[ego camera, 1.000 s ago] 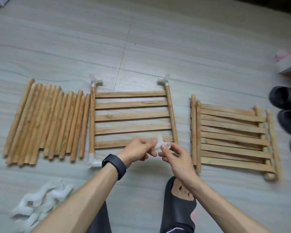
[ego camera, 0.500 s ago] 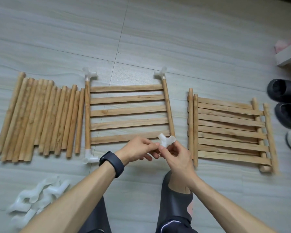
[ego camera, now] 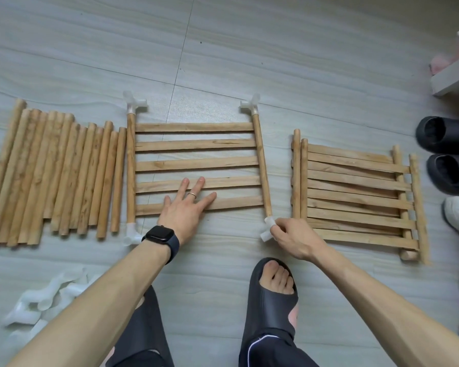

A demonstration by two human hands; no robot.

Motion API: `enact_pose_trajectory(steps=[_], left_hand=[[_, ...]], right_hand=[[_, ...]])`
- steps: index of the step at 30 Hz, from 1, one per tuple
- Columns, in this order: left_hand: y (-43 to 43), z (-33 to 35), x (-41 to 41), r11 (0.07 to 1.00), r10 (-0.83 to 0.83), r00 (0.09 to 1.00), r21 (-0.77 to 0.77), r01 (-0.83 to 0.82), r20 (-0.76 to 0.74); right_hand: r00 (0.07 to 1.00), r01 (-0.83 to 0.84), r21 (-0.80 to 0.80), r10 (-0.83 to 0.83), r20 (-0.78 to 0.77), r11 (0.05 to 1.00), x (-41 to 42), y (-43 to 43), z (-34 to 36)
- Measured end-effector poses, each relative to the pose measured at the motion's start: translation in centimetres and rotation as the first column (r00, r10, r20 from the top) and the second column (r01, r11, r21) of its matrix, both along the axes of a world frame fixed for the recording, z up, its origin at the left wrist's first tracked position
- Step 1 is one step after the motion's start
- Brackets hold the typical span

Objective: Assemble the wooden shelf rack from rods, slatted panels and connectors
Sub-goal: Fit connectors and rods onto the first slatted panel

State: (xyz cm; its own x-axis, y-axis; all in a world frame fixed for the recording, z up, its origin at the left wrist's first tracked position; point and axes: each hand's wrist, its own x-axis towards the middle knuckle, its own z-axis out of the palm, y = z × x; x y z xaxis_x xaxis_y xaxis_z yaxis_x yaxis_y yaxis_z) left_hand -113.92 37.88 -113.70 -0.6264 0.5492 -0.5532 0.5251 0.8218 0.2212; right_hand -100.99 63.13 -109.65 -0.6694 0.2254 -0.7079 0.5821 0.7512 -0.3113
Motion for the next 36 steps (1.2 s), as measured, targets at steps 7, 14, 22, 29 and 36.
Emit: enact_pose_trajectory(steps=[7, 14, 22, 29, 36], left_hand=[[0.1, -0.2, -0.2, 1.0, 0.001, 1.0, 0.001, -0.001, -0.013], [0.2, -0.2, -0.1, 1.0, -0.001, 1.0, -0.007, 0.001, -0.016], [0.1, -0.2, -0.2, 1.0, -0.019, 1.0, -0.016, 0.019, -0.003], [0.2, 0.1, -0.2, 0.998, -0.045, 0.999, -0.044, 0.045, 0.0], [0.3, 0.7, 0.0, 0.996, -0.061, 0.998, -0.066, 0.062, 0.005]], right_hand=[[0.89, 0.451, -0.25, -0.453, 0.053, 0.857, 0.2, -0.5, -1.5], [0.856, 0.517, -0.283, -0.477, 0.2, 0.808, -0.7, -0.6, -2.1], [0.905, 0.41, -0.153, -0.38, 0.189, 0.899, -2.4, -0.5, -1.9], [0.938, 0.336, 0.019, -0.336, 0.088, 0.942, -3.3, -0.3, -0.9], [0.85, 0.519, -0.061, -0.522, -0.066, 0.853, -2.2, -1.1, -2.2]])
